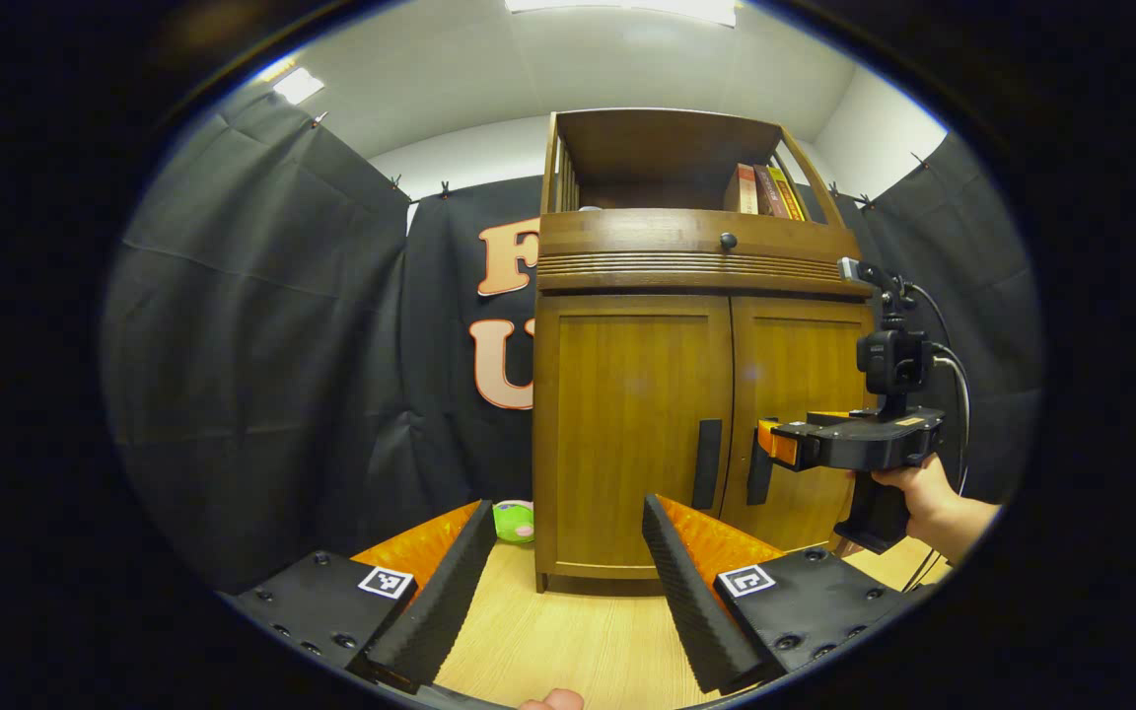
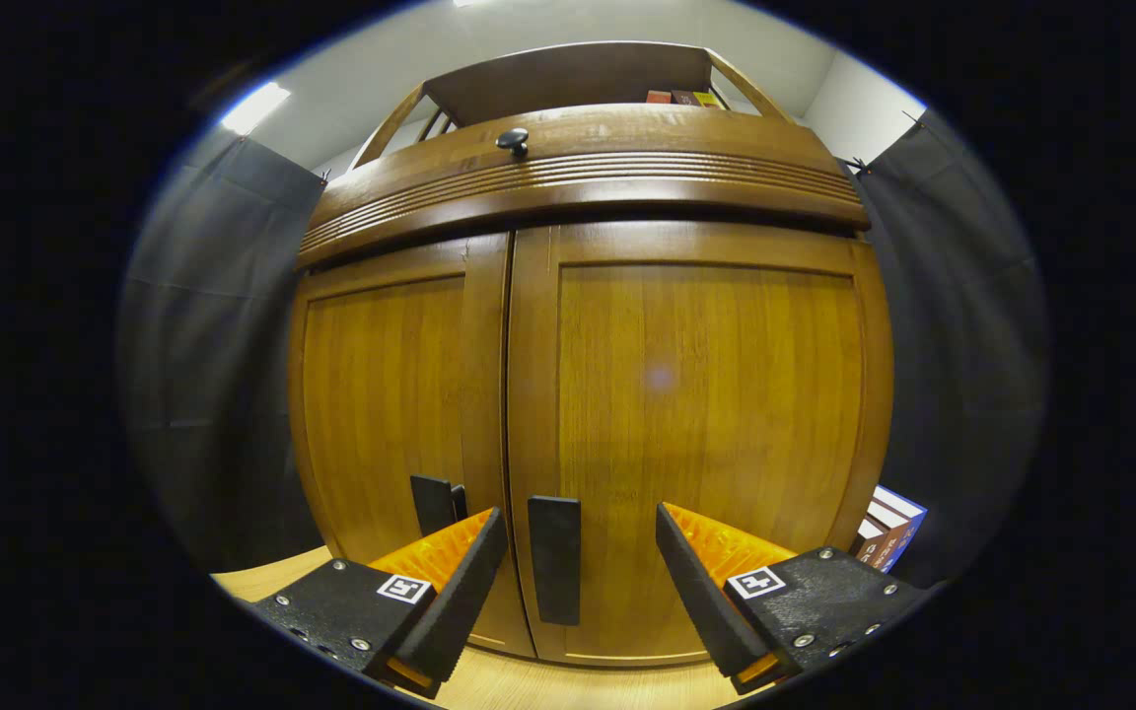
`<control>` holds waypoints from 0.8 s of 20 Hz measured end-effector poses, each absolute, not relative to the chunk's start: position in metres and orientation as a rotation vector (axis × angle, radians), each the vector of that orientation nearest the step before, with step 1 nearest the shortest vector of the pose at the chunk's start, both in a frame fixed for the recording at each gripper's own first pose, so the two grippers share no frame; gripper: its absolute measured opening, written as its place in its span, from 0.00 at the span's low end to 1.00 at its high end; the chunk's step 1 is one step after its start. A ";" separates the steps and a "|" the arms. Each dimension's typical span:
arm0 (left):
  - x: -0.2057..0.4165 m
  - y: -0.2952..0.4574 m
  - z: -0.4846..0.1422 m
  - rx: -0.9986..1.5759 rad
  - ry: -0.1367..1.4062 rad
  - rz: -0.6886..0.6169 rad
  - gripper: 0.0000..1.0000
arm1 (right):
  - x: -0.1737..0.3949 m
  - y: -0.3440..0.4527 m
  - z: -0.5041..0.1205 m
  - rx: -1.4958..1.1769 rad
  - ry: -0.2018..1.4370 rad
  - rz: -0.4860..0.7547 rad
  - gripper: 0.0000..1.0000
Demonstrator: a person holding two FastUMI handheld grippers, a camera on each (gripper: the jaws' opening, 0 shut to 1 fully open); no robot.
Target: Open the right door of the double-door shoe cabinet with the right hand, and open the left door with the left hand.
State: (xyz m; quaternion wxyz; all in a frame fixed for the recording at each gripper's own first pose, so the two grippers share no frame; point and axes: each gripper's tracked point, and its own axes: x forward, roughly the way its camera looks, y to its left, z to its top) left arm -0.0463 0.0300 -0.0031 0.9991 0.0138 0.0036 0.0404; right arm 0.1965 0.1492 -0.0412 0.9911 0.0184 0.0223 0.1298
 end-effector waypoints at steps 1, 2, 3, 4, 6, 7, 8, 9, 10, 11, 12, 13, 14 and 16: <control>-0.049 0.035 -0.002 0.026 0.007 0.092 0.96 | 0.203 0.151 -0.046 0.028 0.051 0.253 0.94; -0.050 0.039 -0.002 0.024 0.007 0.103 0.99 | 0.207 0.152 -0.049 0.019 0.049 0.238 0.94; -0.050 0.043 -0.002 0.023 0.007 0.113 0.94 | 0.210 0.154 -0.051 0.009 0.041 0.236 0.94; -0.051 0.046 -0.003 0.023 0.007 0.120 0.94 | 0.216 0.158 -0.053 -0.001 0.033 0.240 0.94; -0.051 0.049 -0.002 0.028 0.007 0.128 0.94 | 0.224 0.162 -0.059 -0.032 0.033 0.239 0.93; -0.051 0.050 -0.002 0.030 0.006 0.130 0.94 | 0.225 0.165 -0.064 -0.045 0.039 0.239 0.93; -0.051 0.051 -0.001 0.032 0.005 0.131 0.94 | 0.227 0.167 -0.068 -0.050 0.048 0.231 1.00; -0.048 0.049 -0.001 0.032 0.004 0.130 0.94 | 0.227 0.165 -0.069 -0.060 0.032 0.212 1.00; -0.047 0.049 -0.001 0.030 0.002 0.128 0.94 | 0.229 0.164 -0.068 -0.071 0.023 0.201 0.96; -0.046 0.048 0.000 0.029 0.001 0.126 0.94 | 0.228 0.162 -0.069 -0.087 0.015 0.191 0.92; -0.046 0.047 0.000 0.029 0.000 0.123 0.94 | 0.230 0.163 -0.071 -0.090 0.005 0.192 0.79; -0.043 0.045 -0.001 0.031 -0.001 0.120 0.94 | 0.228 0.162 -0.074 -0.083 0.002 0.192 0.76; -0.042 0.044 0.000 0.033 -0.002 0.118 0.94 | 0.227 0.162 -0.075 -0.061 0.003 0.193 0.75; -0.039 0.044 0.000 0.033 -0.005 0.118 0.94 | 0.225 0.162 -0.080 -0.014 0.018 0.195 0.68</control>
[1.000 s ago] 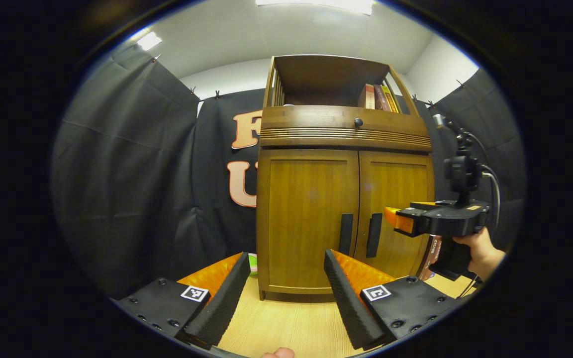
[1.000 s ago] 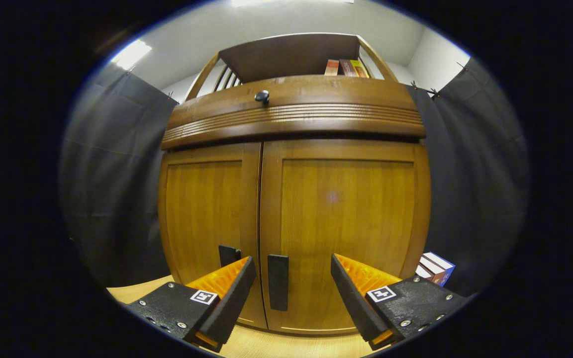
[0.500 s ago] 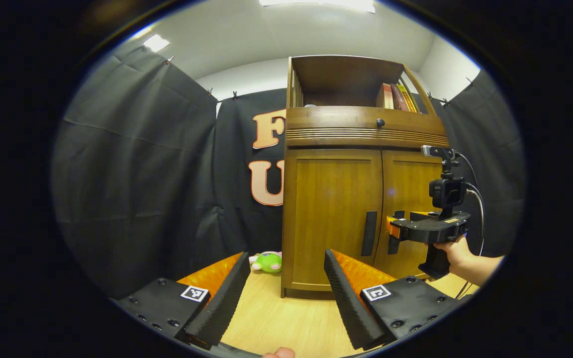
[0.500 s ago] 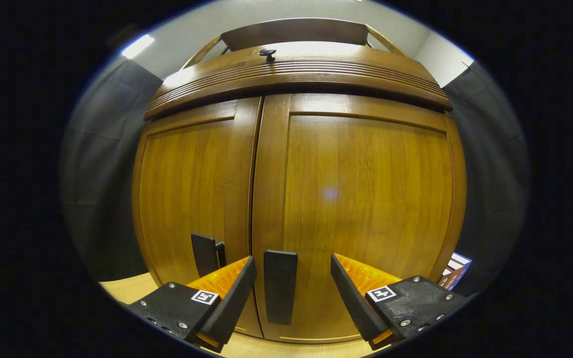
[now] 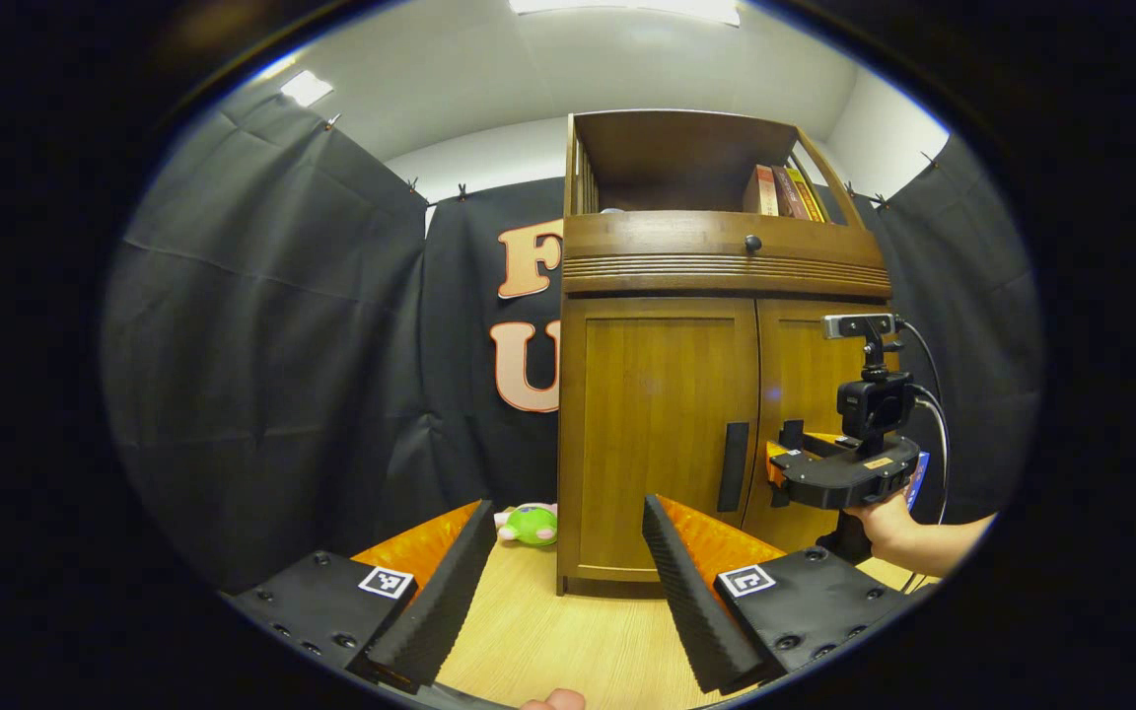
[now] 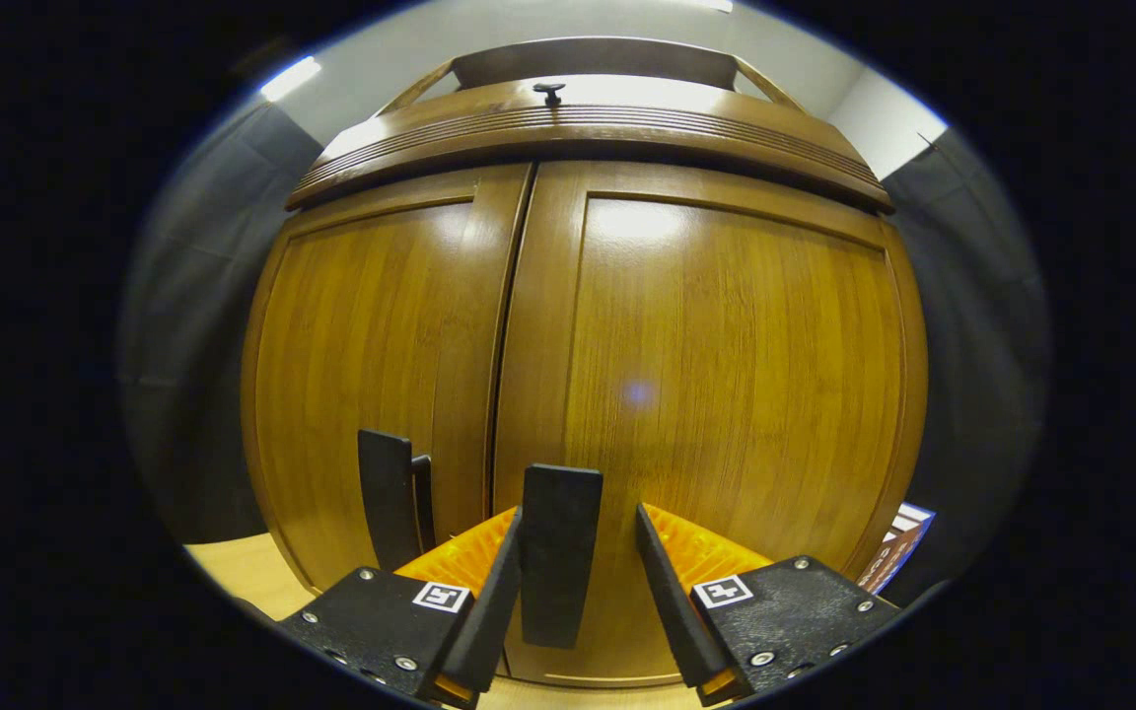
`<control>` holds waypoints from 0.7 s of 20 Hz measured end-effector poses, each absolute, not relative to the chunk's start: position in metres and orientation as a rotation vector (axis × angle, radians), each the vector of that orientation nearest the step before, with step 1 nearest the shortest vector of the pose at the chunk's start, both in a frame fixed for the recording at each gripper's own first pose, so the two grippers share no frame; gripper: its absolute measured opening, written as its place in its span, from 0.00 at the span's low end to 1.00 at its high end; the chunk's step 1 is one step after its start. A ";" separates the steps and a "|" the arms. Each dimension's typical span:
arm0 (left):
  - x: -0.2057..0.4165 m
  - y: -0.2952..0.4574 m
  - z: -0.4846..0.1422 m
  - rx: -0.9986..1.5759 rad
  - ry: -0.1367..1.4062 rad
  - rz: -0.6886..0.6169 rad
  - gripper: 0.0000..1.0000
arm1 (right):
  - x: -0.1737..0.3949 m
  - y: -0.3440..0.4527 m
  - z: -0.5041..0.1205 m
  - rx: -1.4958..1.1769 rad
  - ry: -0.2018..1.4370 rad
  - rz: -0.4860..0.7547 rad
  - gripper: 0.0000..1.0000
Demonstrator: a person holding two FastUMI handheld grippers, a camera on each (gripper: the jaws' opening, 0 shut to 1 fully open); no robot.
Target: Open the right door of the double-door shoe cabinet with the right hand, and open the left door with the left hand.
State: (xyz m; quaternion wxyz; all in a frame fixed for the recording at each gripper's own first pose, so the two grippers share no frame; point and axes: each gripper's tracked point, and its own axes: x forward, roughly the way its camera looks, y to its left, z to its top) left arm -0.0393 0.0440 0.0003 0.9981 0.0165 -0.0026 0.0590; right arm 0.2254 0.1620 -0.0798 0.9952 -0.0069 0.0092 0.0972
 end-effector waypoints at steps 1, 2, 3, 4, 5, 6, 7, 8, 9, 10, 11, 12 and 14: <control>-0.038 0.043 -0.001 0.032 -0.007 0.118 0.94 | 0.226 0.163 -0.081 0.000 0.024 0.196 0.66; -0.038 0.043 0.000 0.030 -0.009 0.119 0.94 | 0.225 0.165 -0.082 0.010 0.021 0.201 0.61; -0.037 0.043 0.001 0.027 -0.011 0.118 0.94 | 0.225 0.168 -0.082 0.013 0.018 0.209 0.48; -0.036 0.041 0.002 0.024 -0.013 0.115 0.95 | 0.223 0.170 -0.084 0.009 0.015 0.216 0.49; -0.035 0.040 0.002 0.024 -0.014 0.111 0.95 | 0.223 0.173 -0.085 -0.006 0.012 0.225 0.46; -0.033 0.039 0.002 0.026 -0.013 0.108 0.94 | 0.225 0.174 -0.085 -0.026 0.012 0.228 0.41; -0.032 0.038 0.001 0.027 -0.010 0.104 0.94 | 0.225 0.174 -0.086 -0.040 0.014 0.229 0.31; -0.033 0.037 0.001 0.026 -0.009 0.101 0.95 | 0.225 0.175 -0.088 -0.038 0.027 0.228 0.39; -0.033 0.035 0.000 0.024 -0.008 0.097 0.95 | 0.225 0.176 -0.089 -0.015 0.044 0.230 0.39; -0.033 0.033 0.000 0.021 -0.008 0.095 0.94 | 0.223 0.176 -0.091 0.017 0.061 0.235 0.37; -0.033 0.032 0.000 0.017 -0.011 0.091 0.95 | 0.224 0.178 -0.090 0.044 0.072 0.247 0.36; -0.034 0.030 0.001 0.014 -0.013 0.087 0.95 | 0.227 0.177 -0.088 0.063 0.078 0.259 0.43; -0.037 0.028 0.004 0.015 -0.019 0.082 0.94 | 0.228 0.178 -0.090 0.082 0.099 0.275 0.31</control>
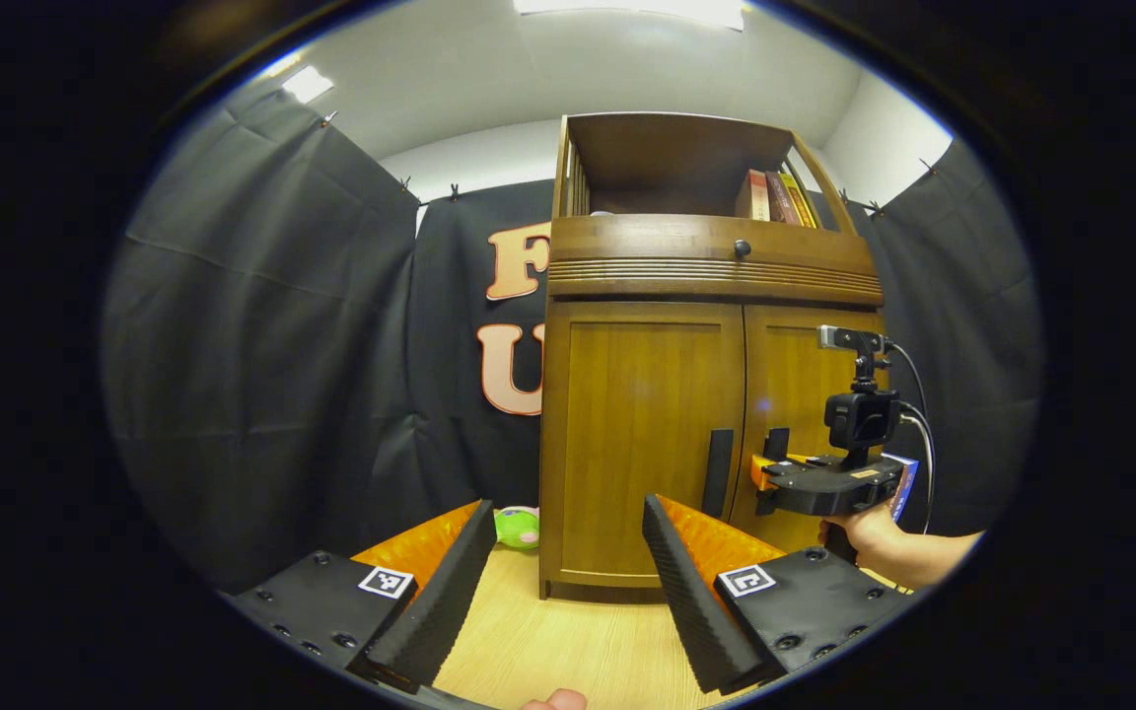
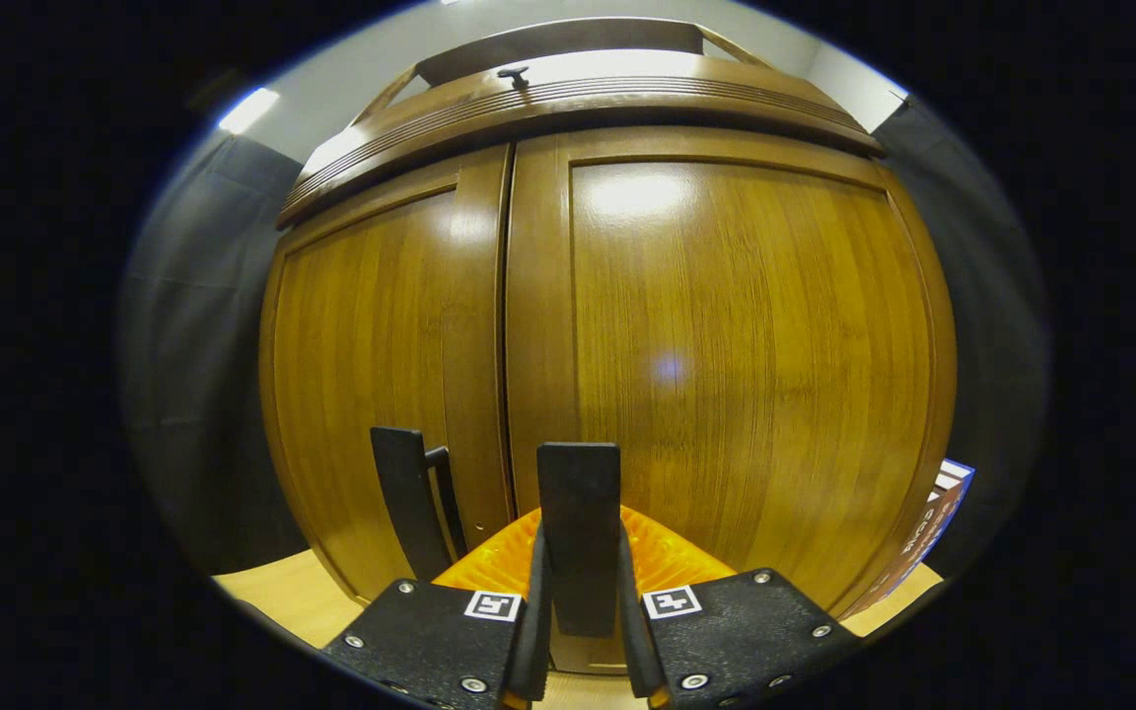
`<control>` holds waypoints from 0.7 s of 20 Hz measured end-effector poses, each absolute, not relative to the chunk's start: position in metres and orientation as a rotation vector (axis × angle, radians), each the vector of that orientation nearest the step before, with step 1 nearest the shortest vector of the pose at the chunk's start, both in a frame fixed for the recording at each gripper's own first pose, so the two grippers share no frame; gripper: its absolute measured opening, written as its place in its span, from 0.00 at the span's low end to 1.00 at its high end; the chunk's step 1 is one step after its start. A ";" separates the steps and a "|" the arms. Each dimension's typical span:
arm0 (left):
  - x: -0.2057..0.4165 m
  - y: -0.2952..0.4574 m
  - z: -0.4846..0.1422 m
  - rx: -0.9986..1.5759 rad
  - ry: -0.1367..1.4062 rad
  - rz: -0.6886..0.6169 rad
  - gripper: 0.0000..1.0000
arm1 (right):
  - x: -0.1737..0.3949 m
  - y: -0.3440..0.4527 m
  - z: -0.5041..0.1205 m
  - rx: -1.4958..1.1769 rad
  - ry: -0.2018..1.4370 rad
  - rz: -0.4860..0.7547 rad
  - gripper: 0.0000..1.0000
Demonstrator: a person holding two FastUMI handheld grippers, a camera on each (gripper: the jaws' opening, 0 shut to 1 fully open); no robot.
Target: Open the right door of the double-door shoe cabinet with the right hand, and open the left door with the left hand.
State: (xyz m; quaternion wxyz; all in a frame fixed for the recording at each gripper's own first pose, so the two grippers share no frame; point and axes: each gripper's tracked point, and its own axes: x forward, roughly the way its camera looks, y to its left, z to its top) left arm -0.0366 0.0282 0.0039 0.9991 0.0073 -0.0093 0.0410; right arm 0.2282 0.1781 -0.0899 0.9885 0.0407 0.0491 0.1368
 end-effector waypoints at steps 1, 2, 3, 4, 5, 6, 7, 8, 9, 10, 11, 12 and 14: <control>-0.038 0.027 0.004 0.014 -0.024 0.081 0.94 | 0.228 0.179 -0.090 0.083 0.107 0.279 0.20; -0.039 0.025 0.007 0.009 -0.031 0.078 0.94 | 0.227 0.179 -0.091 0.090 0.120 0.281 0.30; -0.040 0.024 0.009 0.001 -0.039 0.072 0.95 | 0.226 0.179 -0.092 0.096 0.132 0.286 0.30; -0.042 0.022 0.010 -0.006 -0.043 0.068 0.94 | 0.224 0.179 -0.092 0.100 0.143 0.295 0.29; -0.043 0.021 0.010 -0.007 -0.043 0.064 0.94 | 0.221 0.179 -0.093 0.111 0.149 0.304 0.29; -0.045 0.020 0.010 -0.002 -0.042 0.064 0.95 | 0.216 0.179 -0.094 0.123 0.153 0.310 0.30; -0.047 0.021 0.012 0.003 -0.043 0.064 0.95 | 0.211 0.178 -0.095 0.129 0.153 0.315 0.30; -0.050 0.020 0.012 0.006 -0.044 0.064 0.94 | 0.207 0.176 -0.095 0.133 0.153 0.317 0.30; -0.051 0.019 0.013 0.009 -0.041 0.063 0.94 | 0.202 0.174 -0.096 0.130 0.151 0.320 0.30; -0.051 0.018 0.012 0.011 -0.039 0.062 0.95 | 0.196 0.171 -0.096 0.122 0.150 0.324 0.30; -0.052 0.018 0.011 0.014 -0.035 0.061 0.95 | 0.192 0.170 -0.096 0.121 0.149 0.330 0.30; -0.054 0.018 0.011 0.017 -0.035 0.061 0.95 | 0.186 0.168 -0.096 0.127 0.141 0.334 0.30; -0.059 0.020 0.012 0.019 -0.036 0.061 0.94 | 0.171 0.160 -0.095 0.133 0.125 0.342 0.28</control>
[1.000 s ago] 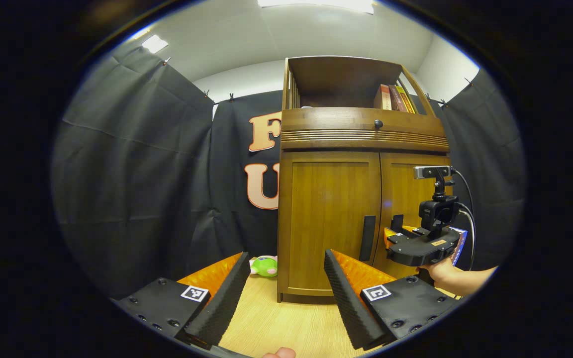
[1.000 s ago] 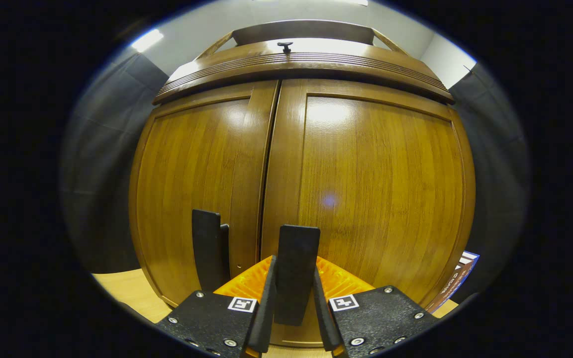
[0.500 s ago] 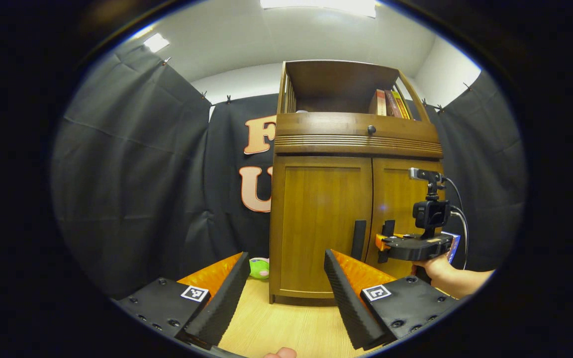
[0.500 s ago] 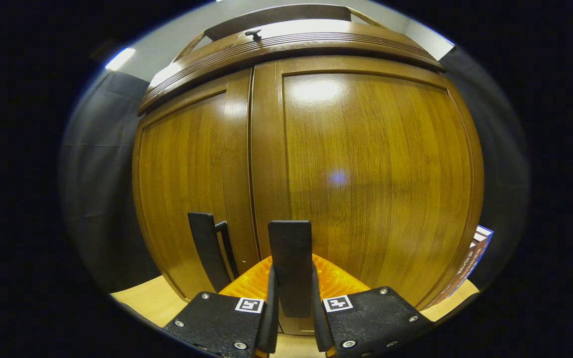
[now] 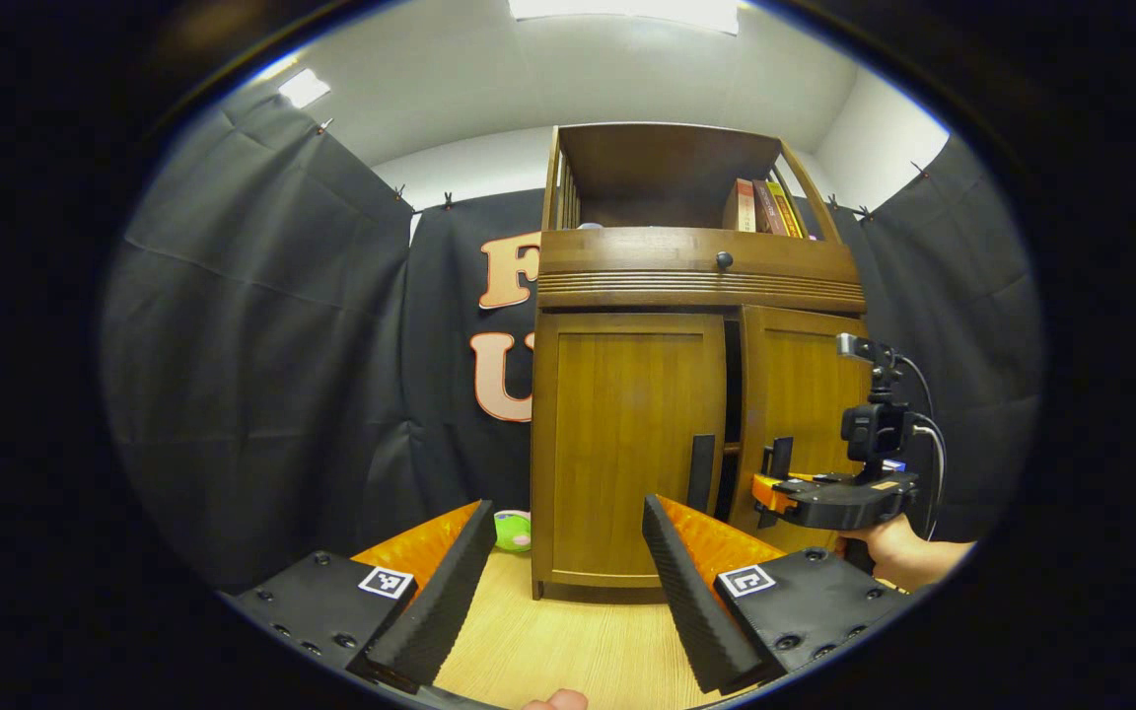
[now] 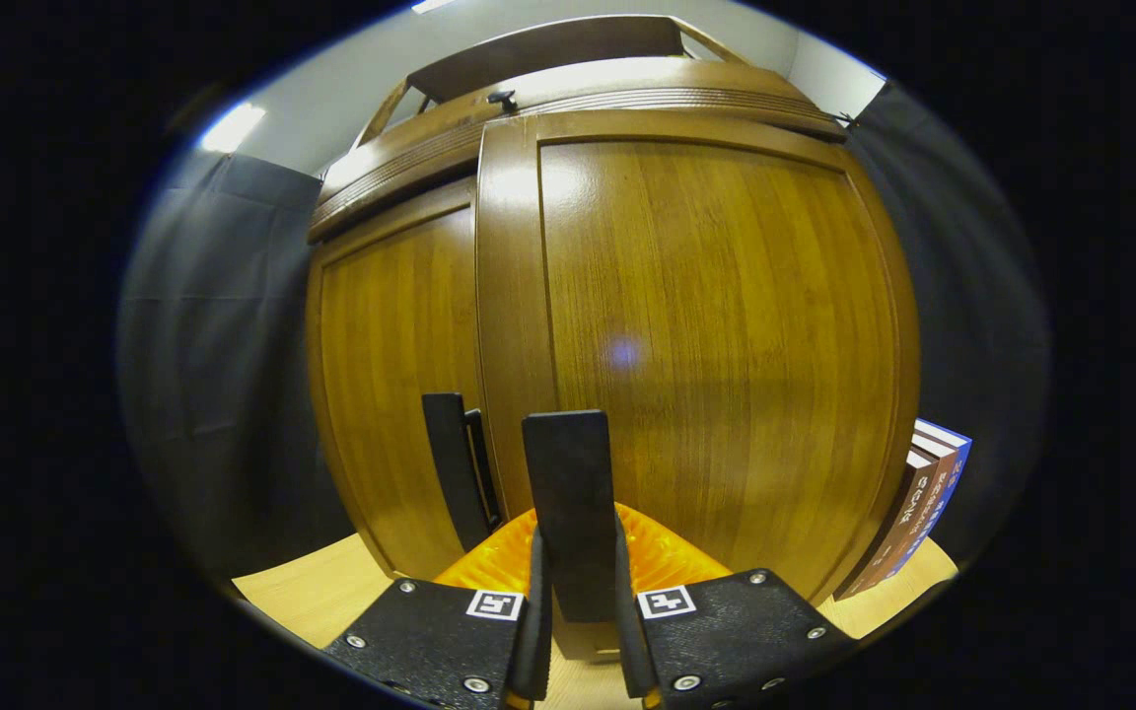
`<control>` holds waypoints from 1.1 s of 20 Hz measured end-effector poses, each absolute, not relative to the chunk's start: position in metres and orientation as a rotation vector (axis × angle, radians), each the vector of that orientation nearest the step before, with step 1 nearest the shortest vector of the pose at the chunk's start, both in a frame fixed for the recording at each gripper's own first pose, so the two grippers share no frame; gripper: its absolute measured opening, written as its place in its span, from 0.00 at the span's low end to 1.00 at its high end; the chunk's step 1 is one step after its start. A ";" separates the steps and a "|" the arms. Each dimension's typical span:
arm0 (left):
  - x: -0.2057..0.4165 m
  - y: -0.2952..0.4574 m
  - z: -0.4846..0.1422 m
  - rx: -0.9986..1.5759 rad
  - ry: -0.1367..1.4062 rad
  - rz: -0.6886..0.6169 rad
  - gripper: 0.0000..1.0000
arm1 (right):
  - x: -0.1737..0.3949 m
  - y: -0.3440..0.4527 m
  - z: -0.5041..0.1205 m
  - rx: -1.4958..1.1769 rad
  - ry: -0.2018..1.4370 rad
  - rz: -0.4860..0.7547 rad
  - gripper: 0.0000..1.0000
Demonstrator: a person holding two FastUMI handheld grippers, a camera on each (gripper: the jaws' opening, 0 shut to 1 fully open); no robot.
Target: Open the right door of the double-door shoe cabinet with the right hand, and open the left door with the left hand.
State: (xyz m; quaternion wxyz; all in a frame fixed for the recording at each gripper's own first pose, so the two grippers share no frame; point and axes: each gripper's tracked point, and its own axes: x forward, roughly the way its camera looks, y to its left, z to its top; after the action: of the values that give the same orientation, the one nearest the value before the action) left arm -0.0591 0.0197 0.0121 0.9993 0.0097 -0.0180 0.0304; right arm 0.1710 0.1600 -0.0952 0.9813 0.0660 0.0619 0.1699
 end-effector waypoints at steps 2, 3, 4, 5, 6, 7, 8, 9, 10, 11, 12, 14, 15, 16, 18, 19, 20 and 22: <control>-0.060 0.021 0.011 0.023 -0.035 0.065 0.97 | 0.156 0.154 -0.096 0.132 0.129 0.347 0.28; -0.061 0.021 0.012 0.025 -0.034 0.064 0.97 | 0.150 0.150 -0.096 0.135 0.133 0.352 0.28; -0.061 0.020 0.011 0.027 -0.032 0.064 0.95 | 0.147 0.148 -0.096 0.140 0.136 0.355 0.28; -0.061 0.020 0.011 0.029 -0.030 0.064 0.99 | 0.142 0.145 -0.096 0.142 0.138 0.358 0.28; -0.062 0.019 0.011 0.028 -0.028 0.062 0.95 | 0.136 0.140 -0.095 0.143 0.141 0.361 0.28; -0.062 0.016 0.010 0.027 -0.026 0.057 0.95 | 0.130 0.135 -0.095 0.145 0.145 0.365 0.28; -0.060 0.014 0.010 0.027 -0.024 0.052 0.97 | 0.122 0.129 -0.094 0.147 0.148 0.367 0.28; -0.061 0.012 0.008 0.028 -0.023 0.048 0.97 | 0.117 0.125 -0.094 0.147 0.147 0.370 0.28; -0.061 0.009 0.008 0.029 -0.023 0.043 0.97 | 0.111 0.121 -0.092 0.143 0.139 0.372 0.28; -0.060 0.006 0.008 0.028 -0.023 0.037 0.97 | 0.106 0.117 -0.091 0.136 0.132 0.373 0.28; -0.060 0.002 0.008 0.025 -0.022 0.029 0.97 | 0.100 0.112 -0.091 0.130 0.130 0.370 0.28; -0.060 -0.006 0.007 0.024 -0.019 0.010 0.97 | 0.091 0.101 -0.093 0.129 0.131 0.358 0.28; -0.060 -0.010 0.006 0.026 -0.017 0.000 0.97 | 0.088 0.096 -0.093 0.130 0.130 0.351 0.28; -0.060 -0.015 0.006 0.029 -0.017 -0.008 0.96 | 0.084 0.091 -0.092 0.129 0.130 0.345 0.28; -0.061 -0.023 0.007 0.029 -0.021 -0.025 0.95 | 0.077 0.082 -0.092 0.124 0.131 0.331 0.28; -0.060 -0.027 0.006 0.027 -0.021 -0.032 0.95 | 0.075 0.078 -0.092 0.118 0.132 0.329 0.28; -0.060 -0.030 0.006 0.025 -0.021 -0.039 0.97 | 0.070 0.072 -0.093 0.111 0.133 0.329 0.28; -0.059 -0.036 0.002 0.023 -0.014 -0.050 0.97 | 0.064 0.061 -0.093 0.105 0.139 0.319 0.28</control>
State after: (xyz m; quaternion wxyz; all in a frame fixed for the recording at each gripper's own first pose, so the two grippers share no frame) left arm -0.0593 -0.0359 0.0024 0.9996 0.0113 -0.0071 -0.0252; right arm 0.0637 0.0608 -0.0934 0.9835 0.0523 0.0693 0.1585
